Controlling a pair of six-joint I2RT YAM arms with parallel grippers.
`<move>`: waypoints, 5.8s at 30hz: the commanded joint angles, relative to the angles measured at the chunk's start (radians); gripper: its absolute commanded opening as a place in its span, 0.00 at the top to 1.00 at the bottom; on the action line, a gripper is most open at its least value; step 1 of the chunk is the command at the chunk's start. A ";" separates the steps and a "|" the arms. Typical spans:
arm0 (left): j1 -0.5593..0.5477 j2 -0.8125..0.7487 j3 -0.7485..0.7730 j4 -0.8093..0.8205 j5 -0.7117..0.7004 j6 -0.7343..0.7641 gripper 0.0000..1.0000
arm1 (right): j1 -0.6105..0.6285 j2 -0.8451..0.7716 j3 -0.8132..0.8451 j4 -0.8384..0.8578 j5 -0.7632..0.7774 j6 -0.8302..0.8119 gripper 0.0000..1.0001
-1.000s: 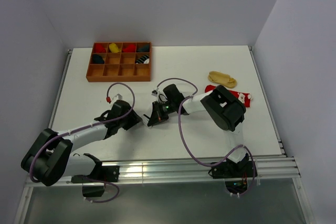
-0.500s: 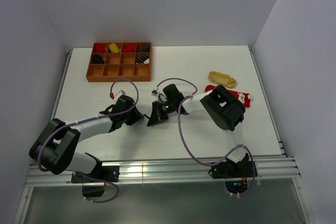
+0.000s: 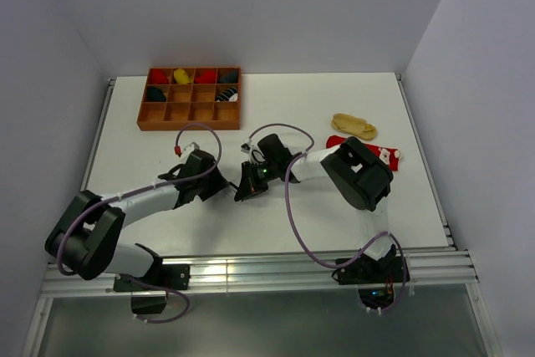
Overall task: Roll the socks
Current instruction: Roll the sock at the center of the board.
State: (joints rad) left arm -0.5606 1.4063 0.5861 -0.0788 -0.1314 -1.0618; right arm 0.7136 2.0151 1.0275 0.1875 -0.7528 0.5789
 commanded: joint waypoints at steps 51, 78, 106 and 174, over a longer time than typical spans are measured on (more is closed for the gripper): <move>0.007 0.028 -0.054 -0.073 0.004 0.060 0.73 | 0.000 -0.009 -0.003 -0.023 0.064 -0.011 0.85; -0.001 0.095 0.031 -0.136 -0.022 0.066 0.83 | 0.110 -0.328 -0.156 0.108 0.337 -0.117 0.69; -0.010 0.109 0.073 -0.165 -0.027 0.077 0.82 | 0.179 -0.387 -0.210 0.092 0.576 -0.287 0.63; -0.019 -0.026 0.046 -0.144 -0.019 0.014 0.56 | 0.088 -0.204 -0.185 0.165 0.327 -0.157 1.00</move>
State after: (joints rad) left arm -0.5720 1.4384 0.6548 -0.1864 -0.1207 -1.0264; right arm 0.8822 1.7809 0.8192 0.3267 -0.2054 0.3157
